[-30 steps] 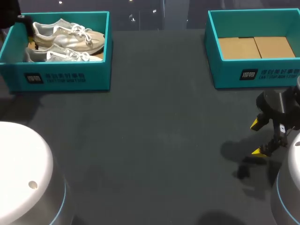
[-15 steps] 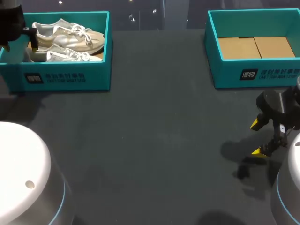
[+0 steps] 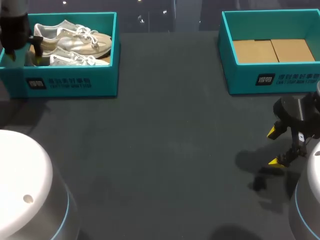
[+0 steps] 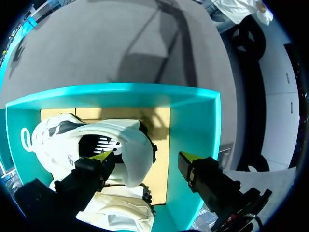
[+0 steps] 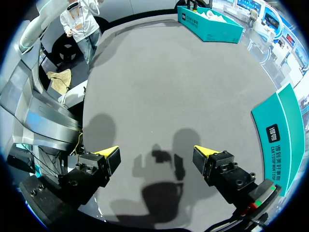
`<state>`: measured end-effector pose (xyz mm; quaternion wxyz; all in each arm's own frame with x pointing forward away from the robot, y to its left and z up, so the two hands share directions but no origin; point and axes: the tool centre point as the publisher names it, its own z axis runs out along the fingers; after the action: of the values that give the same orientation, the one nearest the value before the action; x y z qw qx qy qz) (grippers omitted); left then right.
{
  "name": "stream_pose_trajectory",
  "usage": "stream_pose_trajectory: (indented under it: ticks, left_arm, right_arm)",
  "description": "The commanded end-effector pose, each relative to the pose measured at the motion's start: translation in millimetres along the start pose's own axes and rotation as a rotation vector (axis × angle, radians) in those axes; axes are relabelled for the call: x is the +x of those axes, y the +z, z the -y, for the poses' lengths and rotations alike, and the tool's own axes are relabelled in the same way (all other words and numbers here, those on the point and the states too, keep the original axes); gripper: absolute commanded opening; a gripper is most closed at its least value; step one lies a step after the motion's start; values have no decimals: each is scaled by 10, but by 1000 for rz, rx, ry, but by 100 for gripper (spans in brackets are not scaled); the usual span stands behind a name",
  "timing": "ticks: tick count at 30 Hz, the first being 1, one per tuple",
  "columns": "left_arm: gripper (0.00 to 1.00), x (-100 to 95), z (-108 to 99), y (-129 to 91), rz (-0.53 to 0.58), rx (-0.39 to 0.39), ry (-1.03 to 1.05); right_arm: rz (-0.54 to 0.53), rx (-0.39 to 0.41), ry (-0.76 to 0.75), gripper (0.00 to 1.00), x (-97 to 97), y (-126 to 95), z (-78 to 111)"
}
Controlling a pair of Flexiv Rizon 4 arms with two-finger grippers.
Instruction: Take the shoe out of the shoebox, open the shoe tongue, remove and reinsert the insole, then place the shoe into the shoebox
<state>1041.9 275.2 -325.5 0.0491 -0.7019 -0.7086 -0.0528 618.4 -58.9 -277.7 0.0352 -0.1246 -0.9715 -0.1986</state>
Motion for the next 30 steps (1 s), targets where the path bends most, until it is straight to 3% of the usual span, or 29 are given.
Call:
stream_pose_trajectory:
  ticks: [1,6,11,20,30]
  left_arm:
    - [85,-6,-20,104,-3,-1,3]
    - [80,8,-13,230,-13,1,3]
    - [68,23,-11,304,-18,8,2]
    - [67,14,-21,381,-32,14,1]
    - [43,-2,-10,443,-52,27,-8]
  right_arm:
    - [2,1,0,100,11,2,1]
    - [2,1,0,100,11,2,1]
    - [2,1,0,100,11,2,1]
    - [2,1,0,100,11,2,1]
    - [2,1,0,100,11,2,1]
